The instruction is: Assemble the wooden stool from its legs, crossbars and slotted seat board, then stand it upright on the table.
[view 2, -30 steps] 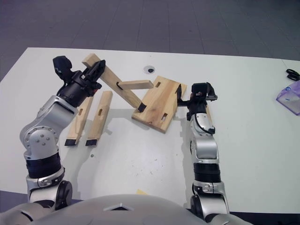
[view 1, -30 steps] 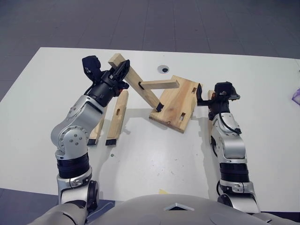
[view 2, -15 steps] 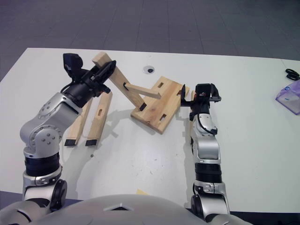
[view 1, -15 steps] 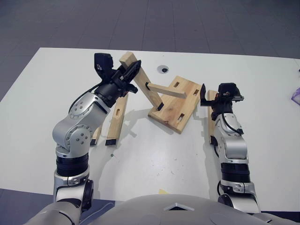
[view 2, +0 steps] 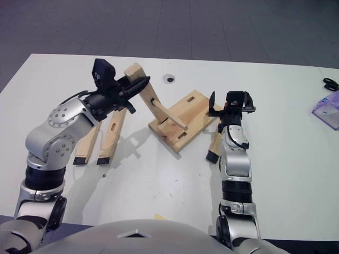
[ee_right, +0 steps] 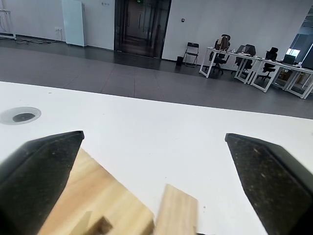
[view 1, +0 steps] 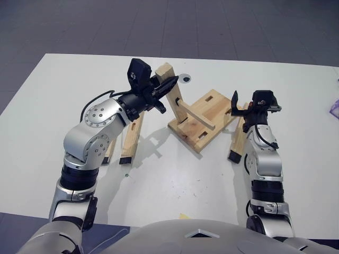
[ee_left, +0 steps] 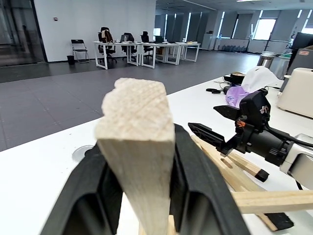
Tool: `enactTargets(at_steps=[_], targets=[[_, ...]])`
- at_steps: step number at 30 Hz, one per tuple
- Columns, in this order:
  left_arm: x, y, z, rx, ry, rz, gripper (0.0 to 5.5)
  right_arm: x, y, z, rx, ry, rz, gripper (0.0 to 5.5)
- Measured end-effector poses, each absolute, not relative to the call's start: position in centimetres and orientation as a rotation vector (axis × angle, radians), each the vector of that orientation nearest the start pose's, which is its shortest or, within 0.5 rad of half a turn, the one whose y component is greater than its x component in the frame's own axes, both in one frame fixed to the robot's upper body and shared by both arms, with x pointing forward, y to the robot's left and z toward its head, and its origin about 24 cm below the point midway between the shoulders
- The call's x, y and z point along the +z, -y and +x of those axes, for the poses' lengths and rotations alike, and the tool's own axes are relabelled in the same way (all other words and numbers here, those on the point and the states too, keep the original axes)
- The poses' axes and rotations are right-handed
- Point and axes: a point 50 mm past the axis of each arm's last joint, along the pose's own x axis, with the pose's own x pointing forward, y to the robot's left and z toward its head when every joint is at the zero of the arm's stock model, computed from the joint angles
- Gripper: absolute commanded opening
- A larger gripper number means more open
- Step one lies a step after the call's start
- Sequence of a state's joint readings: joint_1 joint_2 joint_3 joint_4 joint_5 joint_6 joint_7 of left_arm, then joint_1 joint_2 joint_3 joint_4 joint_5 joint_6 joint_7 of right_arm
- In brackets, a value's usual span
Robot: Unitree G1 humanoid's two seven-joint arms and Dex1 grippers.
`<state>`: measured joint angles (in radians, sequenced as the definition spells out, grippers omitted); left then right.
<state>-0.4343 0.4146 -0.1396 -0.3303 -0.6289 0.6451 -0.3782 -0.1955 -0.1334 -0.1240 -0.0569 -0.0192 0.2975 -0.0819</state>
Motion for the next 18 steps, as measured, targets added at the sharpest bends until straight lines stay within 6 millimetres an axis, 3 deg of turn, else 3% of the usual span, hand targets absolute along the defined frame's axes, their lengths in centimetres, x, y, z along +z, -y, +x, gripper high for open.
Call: enactTargets(at_steps=[9,16,18], targets=[[17.5,-10.7,29.0,-0.938,-0.043,0.081,1.12,8.6,20.2,28.8,-0.206,-0.029,-0.111,5.40],[17.5,-10.7,29.2,-0.868,-0.023,0.016,1.13,8.3,19.9,28.9,-0.204,-0.041,-0.109,5.40],[17.5,-10.7,29.5,-0.830,-0.029,-0.018,1.55,8.1,19.7,28.9,-0.196,-0.048,-0.111,5.40]])
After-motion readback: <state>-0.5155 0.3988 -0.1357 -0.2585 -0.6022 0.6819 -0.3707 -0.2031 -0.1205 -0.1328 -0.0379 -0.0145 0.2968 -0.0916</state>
